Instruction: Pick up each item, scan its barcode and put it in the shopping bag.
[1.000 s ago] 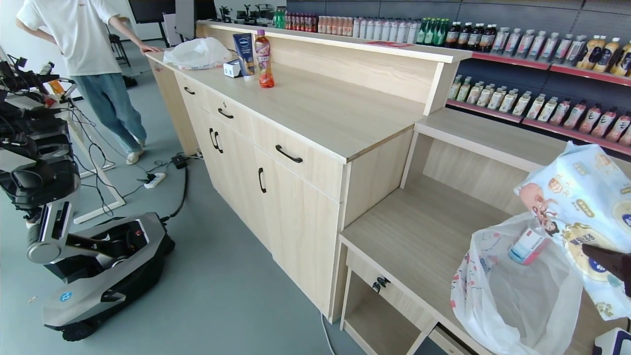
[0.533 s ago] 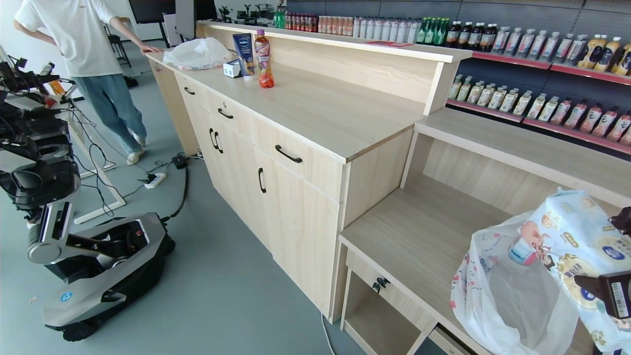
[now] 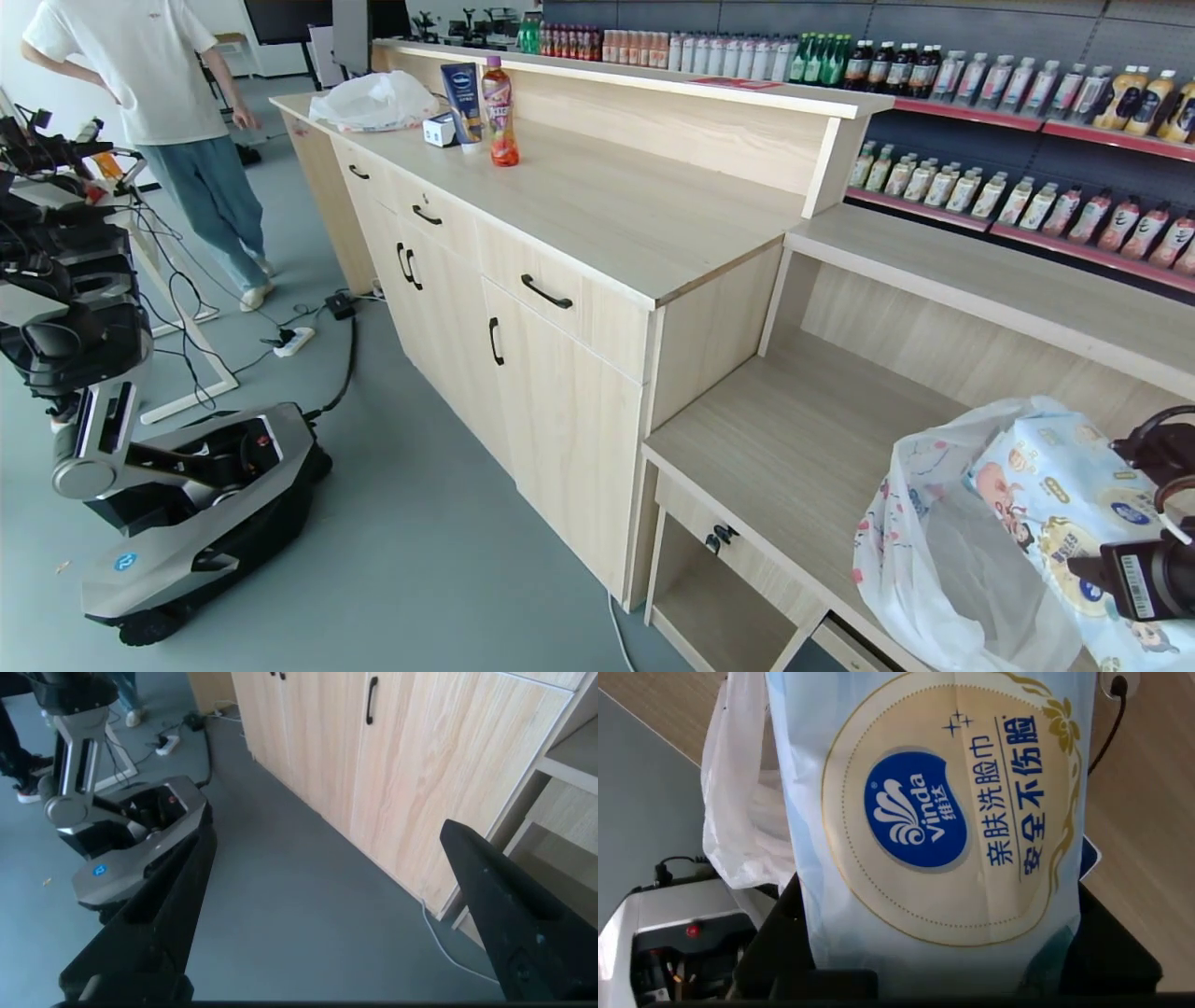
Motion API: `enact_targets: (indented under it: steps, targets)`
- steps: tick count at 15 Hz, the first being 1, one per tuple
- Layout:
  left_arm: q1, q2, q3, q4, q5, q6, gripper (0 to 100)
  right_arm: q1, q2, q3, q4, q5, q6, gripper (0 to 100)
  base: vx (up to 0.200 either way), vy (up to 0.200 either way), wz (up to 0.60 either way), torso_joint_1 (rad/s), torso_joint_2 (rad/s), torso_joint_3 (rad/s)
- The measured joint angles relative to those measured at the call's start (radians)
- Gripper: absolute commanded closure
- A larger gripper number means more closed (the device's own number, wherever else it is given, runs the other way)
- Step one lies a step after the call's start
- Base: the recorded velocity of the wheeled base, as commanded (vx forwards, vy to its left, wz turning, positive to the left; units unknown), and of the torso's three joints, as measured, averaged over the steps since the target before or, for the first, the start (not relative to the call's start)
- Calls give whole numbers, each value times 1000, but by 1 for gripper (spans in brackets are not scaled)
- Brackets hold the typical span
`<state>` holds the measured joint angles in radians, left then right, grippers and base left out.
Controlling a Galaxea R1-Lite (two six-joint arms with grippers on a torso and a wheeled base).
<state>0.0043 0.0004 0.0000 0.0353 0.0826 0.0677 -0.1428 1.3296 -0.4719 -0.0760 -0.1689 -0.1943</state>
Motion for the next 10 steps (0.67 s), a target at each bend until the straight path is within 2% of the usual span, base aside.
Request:
enact_targets:
  steps: [6,10]
  targets:
    - [0,0,0,0,0,0,0,16,194,0,-238,0,40,100,0,0,0,0,0,0]
    - [0,0,0,0,0,0,0,64,325,4,-322,-1,42,100,0,0,0,0,0,0]
